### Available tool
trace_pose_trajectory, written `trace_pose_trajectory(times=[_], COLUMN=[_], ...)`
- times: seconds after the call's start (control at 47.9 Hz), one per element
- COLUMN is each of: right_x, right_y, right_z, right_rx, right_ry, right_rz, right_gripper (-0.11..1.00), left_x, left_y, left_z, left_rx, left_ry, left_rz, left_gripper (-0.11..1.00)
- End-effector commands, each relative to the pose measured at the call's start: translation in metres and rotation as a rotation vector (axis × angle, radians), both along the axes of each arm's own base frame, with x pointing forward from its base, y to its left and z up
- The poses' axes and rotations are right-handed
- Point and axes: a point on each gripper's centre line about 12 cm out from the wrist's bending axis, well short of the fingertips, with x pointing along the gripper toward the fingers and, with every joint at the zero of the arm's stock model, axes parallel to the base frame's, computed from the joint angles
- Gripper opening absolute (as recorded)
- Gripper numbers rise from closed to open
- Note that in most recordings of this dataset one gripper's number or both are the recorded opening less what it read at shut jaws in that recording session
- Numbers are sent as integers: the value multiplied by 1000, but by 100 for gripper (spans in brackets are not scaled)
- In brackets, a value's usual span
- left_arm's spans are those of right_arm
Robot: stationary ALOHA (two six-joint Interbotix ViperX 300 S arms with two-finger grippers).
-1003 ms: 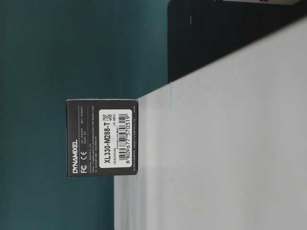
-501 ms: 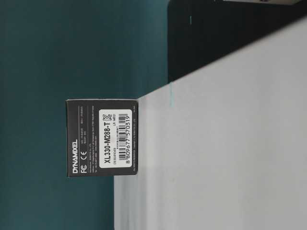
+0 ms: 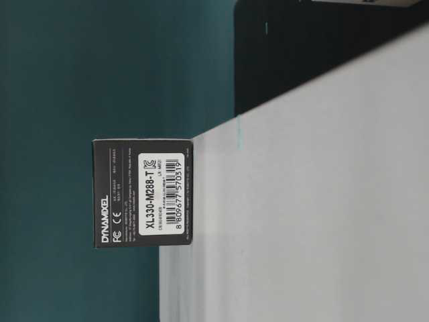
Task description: Place the box from the black base onto the white base.
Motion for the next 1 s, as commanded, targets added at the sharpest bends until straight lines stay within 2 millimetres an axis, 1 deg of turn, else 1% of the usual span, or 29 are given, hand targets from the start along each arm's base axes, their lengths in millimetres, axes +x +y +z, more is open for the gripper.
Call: trace_pose_trajectory(times=[0.0,0.23,0.501,0.752,0.982], right_x=[1,0,4,3,3], right_y=[0,0,-2,-2,-2], right_z=[2,-10,-10,-13,-17], right_rx=[3,2,10,12,7], right_ry=[-10,7,-58,-58,-48], right_rz=[1,2,-5,-5,-4], right_gripper=[100,100,100,100,100], left_x=[1,2,2,1,0], left_y=[0,0,0,0,0], left_z=[12,11,10,12,7], left_rx=[0,2,-1,-2,1], left_ry=[-31,-28,-23,-31,14], left_rz=[-2,0,-2,-2,-1], left_gripper=[-2,-2,-2,-2,-2])
